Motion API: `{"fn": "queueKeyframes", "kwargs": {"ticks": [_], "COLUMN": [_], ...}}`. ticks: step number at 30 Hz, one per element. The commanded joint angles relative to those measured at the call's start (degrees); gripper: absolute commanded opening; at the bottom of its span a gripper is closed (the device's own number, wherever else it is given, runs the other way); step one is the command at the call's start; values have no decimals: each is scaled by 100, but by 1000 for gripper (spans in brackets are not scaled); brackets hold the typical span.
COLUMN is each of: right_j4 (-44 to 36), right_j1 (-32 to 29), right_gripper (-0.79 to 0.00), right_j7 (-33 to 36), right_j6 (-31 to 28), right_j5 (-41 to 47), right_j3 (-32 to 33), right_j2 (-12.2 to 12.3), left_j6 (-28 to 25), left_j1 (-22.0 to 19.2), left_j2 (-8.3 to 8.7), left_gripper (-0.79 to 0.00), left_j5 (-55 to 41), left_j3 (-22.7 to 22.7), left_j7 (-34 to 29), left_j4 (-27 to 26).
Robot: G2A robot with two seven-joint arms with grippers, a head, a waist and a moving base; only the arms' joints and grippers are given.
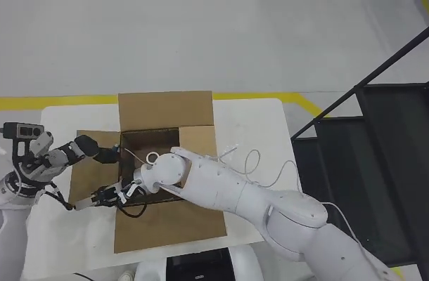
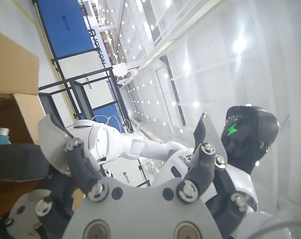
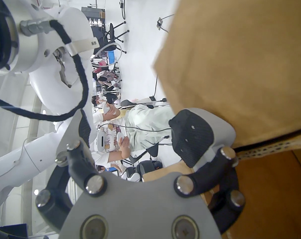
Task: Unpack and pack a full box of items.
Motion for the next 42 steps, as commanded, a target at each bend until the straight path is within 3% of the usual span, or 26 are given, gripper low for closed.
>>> {"fn": "queueKeyframes", "kwargs": {"ticks": [1,3,5,9,15,27,35,42], "right_j4": [163,250,-230,-920,-1891,-3766,-5309,-6219], "right_j1": [-14,-46,78,-84,-461,-1738,-3085,-4076], "right_gripper": [0,0,0,0,0,0,0,0], "right_j7": [53,126,216,347,541,870,1126,1128], "right_j6": [-63,-170,-261,-72,130,929,996,800], "right_j5": [-34,-55,-85,-237,-492,-1375,-1701,-1824], "right_j3": [5,42,244,584,1167,2646,3943,4710], "right_j2": [-48,-63,6,252,617,1379,1842,2077], "left_j6": [109,213,-32,-643,-928,-619,-193,22], "left_j1": [-132,-220,-356,-623,-474,-377,-491,-745], "left_j2": [-4,-9,-10,-103,-152,-166,-173,-211], "left_gripper": [0,0,0,0,0,0,0,0], "left_j5": [129,118,686,295,-62,713,1773,2475], "left_j3": [34,62,188,521,542,582,810,1153], "left_j7": [220,303,419,315,169,682,1281,1694], "left_j4": [189,344,1208,1531,1279,1029,1140,1531]}}
